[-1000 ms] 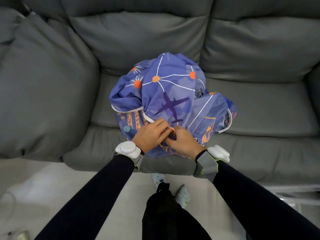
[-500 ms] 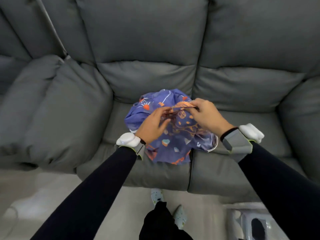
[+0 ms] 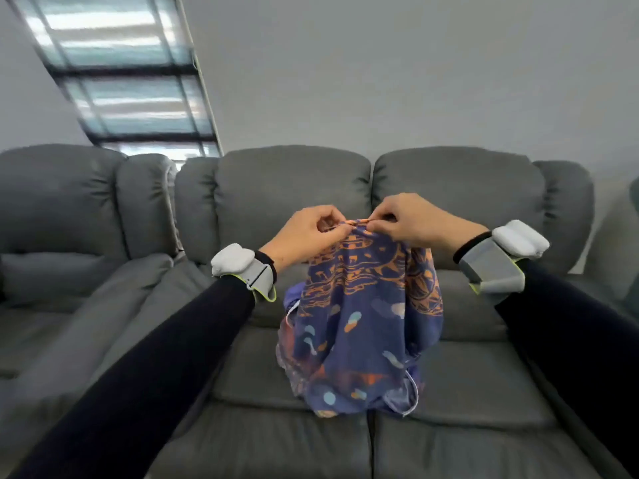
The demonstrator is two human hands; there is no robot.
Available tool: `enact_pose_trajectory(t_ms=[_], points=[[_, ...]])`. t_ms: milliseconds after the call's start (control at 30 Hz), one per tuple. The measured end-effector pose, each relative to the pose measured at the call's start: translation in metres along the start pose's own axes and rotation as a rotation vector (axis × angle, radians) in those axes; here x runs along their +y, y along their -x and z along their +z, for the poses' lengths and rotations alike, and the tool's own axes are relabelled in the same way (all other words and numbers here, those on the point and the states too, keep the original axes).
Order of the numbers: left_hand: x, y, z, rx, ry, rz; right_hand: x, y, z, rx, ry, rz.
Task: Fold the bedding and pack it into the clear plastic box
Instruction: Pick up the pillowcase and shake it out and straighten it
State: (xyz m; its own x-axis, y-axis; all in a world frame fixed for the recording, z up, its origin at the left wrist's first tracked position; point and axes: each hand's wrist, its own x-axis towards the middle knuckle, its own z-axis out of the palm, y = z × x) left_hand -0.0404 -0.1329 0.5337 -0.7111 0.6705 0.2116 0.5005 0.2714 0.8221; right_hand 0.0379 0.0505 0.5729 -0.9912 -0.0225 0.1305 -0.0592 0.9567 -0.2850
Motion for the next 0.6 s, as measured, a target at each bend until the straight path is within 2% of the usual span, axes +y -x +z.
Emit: enact_pose_trajectory(t_ms=[67,167,267,333,367,433,467,500,533,567,600], points=[[0.041,-0.009,-0.014,-0.120,0.095,-0.001,-0.007,-0.007,-0.038,0.174,0.027,-0.032],[0.094,-0.016,-0.027,-0.316,0.410,-0.080,-0.015,-0.022,-0.085,0.457,0.089,-0.036],[0.113,-0.015,-0.048,-0.589,0.601,-0.209,0.003,-0.032,-0.117,0.622,0.147,0.094],[0.101,-0.009,-0.054,-0.774,0.497,-0.332,0.023,-0.032,-0.131,0.721,0.134,0.230],[0.087,-0.004,-0.054,-0.868,0.360,-0.405,0.031,-0.030,-0.137,0.790,0.099,0.291],[0.047,0.005,-0.049,-0.980,-0.124,-0.503,0.041,-0.027,-0.153,0.948,0.007,0.418],[0.025,0.001,-0.054,-0.943,-0.445,-0.493,0.041,-0.027,-0.163,1.024,-0.022,0.482],[0.009,-0.002,-0.066,-0.816,-0.728,-0.466,0.038,-0.026,-0.173,1.079,-0.038,0.520],[-0.003,-0.012,-0.087,-0.611,-0.895,-0.411,0.036,-0.027,-0.182,1.121,-0.043,0.525],[-0.006,-0.022,-0.112,-0.378,-0.940,-0.364,0.031,-0.030,-0.189,1.148,-0.038,0.521],[-0.006,-0.040,-0.144,-0.119,-0.886,-0.313,0.026,-0.032,-0.195,1.160,-0.033,0.512]])
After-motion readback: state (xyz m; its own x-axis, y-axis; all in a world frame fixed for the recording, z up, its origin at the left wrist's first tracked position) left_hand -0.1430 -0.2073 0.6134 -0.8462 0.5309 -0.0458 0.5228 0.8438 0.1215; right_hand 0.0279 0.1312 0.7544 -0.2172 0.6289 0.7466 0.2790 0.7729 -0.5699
